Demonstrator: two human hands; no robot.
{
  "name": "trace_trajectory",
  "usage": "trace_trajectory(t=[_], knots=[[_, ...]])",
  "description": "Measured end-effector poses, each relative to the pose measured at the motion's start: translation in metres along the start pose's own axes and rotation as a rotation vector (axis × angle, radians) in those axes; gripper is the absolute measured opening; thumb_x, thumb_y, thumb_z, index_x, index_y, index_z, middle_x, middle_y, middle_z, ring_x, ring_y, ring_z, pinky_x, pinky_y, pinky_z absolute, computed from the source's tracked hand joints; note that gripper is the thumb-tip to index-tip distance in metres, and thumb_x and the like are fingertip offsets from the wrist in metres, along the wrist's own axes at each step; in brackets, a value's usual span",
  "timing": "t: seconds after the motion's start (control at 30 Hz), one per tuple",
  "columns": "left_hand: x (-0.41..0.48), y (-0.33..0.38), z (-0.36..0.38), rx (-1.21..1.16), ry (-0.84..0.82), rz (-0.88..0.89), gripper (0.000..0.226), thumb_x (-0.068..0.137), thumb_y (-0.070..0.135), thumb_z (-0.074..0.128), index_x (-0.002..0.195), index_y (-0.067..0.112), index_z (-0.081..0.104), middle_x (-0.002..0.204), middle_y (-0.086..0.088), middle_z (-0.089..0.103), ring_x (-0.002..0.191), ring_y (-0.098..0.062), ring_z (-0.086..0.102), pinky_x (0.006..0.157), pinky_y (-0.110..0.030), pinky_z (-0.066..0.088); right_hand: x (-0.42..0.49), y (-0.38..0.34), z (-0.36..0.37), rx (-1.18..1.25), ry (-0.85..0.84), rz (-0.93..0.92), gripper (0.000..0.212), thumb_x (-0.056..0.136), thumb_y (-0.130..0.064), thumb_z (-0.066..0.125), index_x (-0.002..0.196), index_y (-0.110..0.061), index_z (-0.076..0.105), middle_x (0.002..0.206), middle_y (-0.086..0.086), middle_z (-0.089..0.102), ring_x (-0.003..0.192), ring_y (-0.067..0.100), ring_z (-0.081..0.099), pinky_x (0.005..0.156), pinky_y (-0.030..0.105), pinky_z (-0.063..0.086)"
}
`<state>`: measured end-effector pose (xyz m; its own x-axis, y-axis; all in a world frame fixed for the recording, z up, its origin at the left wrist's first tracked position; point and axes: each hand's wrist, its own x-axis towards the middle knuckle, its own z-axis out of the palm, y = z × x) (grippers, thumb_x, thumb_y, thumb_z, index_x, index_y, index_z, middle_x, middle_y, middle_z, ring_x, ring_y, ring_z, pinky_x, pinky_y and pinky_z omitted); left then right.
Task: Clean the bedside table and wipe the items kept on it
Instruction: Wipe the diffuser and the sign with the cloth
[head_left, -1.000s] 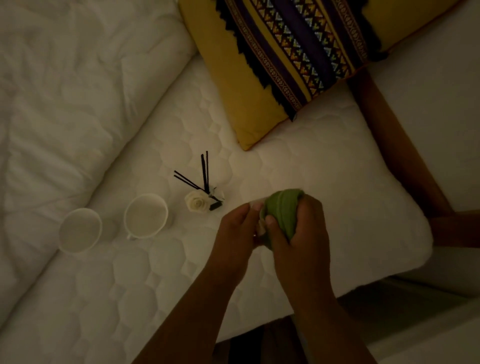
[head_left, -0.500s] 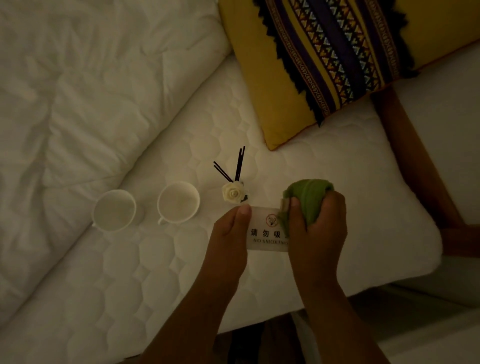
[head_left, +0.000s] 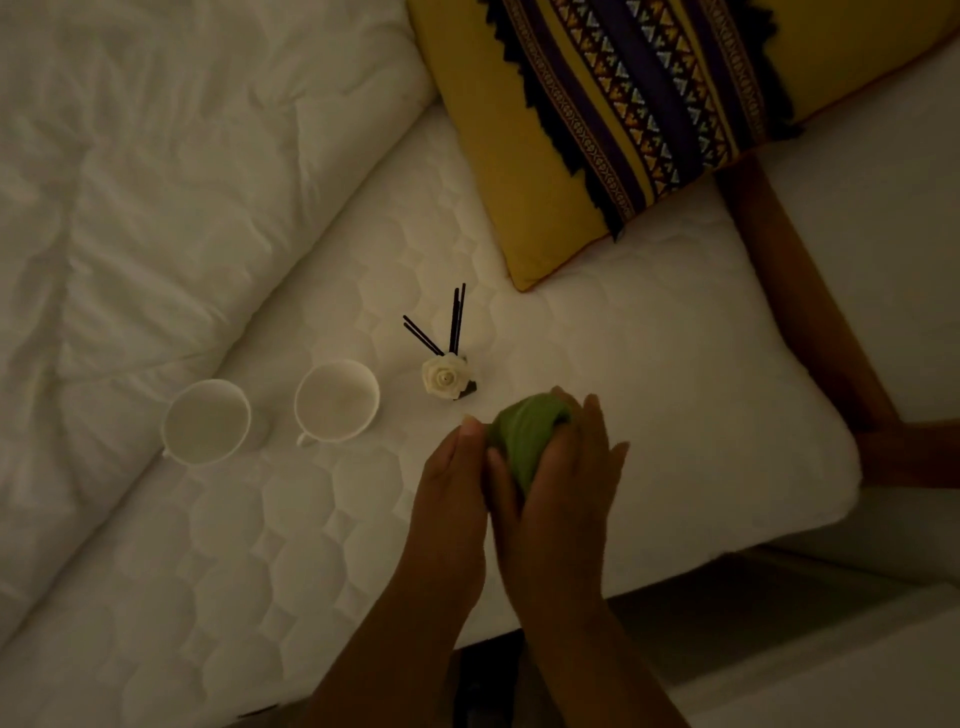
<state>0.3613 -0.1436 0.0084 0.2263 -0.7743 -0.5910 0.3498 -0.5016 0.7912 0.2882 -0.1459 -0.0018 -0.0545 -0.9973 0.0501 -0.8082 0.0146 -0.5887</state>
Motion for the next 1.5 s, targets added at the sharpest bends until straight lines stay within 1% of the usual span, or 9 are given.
trace_trajectory(t=[0.13,0.2,0.3,0.47,0.67,0.8,1.0,1.3,1.5], knots=[[0.001,0.001,0.012,0.054,0.003,-0.047,0.049,0.102,0.039,0.034,0.092,0.009,0.072,0.085,-0.015,0.072,0.081,-0.024,0.069,0.074,-0.036,0.055,-0.004,0.009,-0.001,-0.055,-0.013,-0.004,0.054,0.084,-0.045,0.054,0.126,-0.017,0.037,0.149,0.009,0.042,0.144,0.038,0.022,0.111,0.066,0.019],[0.0,0.003,0.019,0.112,0.002,0.006,0.052,0.103,0.036,0.033,0.094,-0.003,0.066,0.088,-0.027,0.065,0.078,-0.033,0.063,0.077,-0.043,0.052,-0.002,0.014,-0.007,-0.015,-0.01,0.022,0.056,0.087,-0.054,0.047,0.127,-0.015,0.039,0.144,0.012,0.047,0.137,0.04,0.035,0.106,0.06,0.035],[0.0,0.002,0.032,0.162,0.018,0.106,0.051,0.102,0.034,0.033,0.085,-0.008,0.057,0.077,-0.023,0.057,0.068,-0.026,0.056,0.067,-0.037,0.049,0.003,0.023,-0.016,0.108,0.096,0.084,0.054,0.089,-0.058,0.042,0.126,-0.017,0.039,0.121,0.01,0.058,0.111,0.027,0.057,0.086,0.037,0.054],[0.005,-0.011,0.047,0.207,0.111,0.165,0.041,0.101,0.038,0.035,0.07,0.018,0.054,0.059,0.006,0.058,0.052,0.002,0.056,0.048,-0.01,0.045,0.021,0.047,-0.027,0.318,0.253,0.176,0.032,0.092,-0.044,0.054,0.112,-0.021,0.045,0.107,0.0,0.052,0.09,-0.002,0.052,0.075,0.001,0.043],[0.027,-0.015,0.054,0.398,-0.044,0.159,0.025,0.094,0.041,0.05,0.085,0.02,0.06,0.076,0.002,0.066,0.066,0.003,0.065,0.049,-0.01,0.048,0.044,0.078,-0.033,0.441,0.292,0.404,0.022,0.09,-0.035,0.062,0.103,-0.021,0.052,0.094,0.0,0.059,0.082,0.005,0.062,0.066,0.017,0.054],[0.042,-0.01,0.057,0.418,-0.126,0.165,0.013,0.092,0.034,0.057,0.092,0.02,0.058,0.082,0.004,0.068,0.073,0.005,0.066,0.053,-0.008,0.049,0.056,0.092,-0.04,0.562,0.332,0.497,0.01,0.091,-0.037,0.061,0.092,-0.035,0.051,0.086,-0.01,0.059,0.072,-0.003,0.064,0.054,0.011,0.05],[0.062,0.0,0.068,0.374,-0.156,0.276,0.018,0.099,0.027,0.045,0.097,0.011,0.052,0.088,0.0,0.066,0.077,0.0,0.066,0.063,-0.013,0.052,0.05,0.095,-0.036,0.589,0.396,0.531,0.014,0.088,-0.037,0.064,0.097,-0.038,0.053,0.089,-0.019,0.06,0.084,-0.002,0.063,0.068,0.018,0.055],[0.123,-0.011,0.077,0.681,0.006,0.436,0.008,0.096,0.018,0.052,0.097,0.026,0.05,0.089,0.016,0.058,0.082,0.006,0.057,0.06,-0.001,0.047,0.002,0.121,-0.026,0.583,0.135,0.713,0.016,0.081,-0.043,0.066,0.084,-0.047,0.051,0.086,-0.02,0.057,0.079,-0.002,0.055,0.067,0.018,0.04],[0.144,-0.032,0.067,0.75,0.025,0.347,0.02,0.095,0.014,0.052,0.098,0.033,0.047,0.097,0.009,0.061,0.087,-0.005,0.06,0.064,-0.009,0.051,-0.011,0.125,-0.03,0.69,0.02,0.765,0.033,0.063,-0.059,0.064,0.093,-0.049,0.057,0.092,-0.018,0.065,0.085,-0.001,0.059,0.078,0.028,0.043]])
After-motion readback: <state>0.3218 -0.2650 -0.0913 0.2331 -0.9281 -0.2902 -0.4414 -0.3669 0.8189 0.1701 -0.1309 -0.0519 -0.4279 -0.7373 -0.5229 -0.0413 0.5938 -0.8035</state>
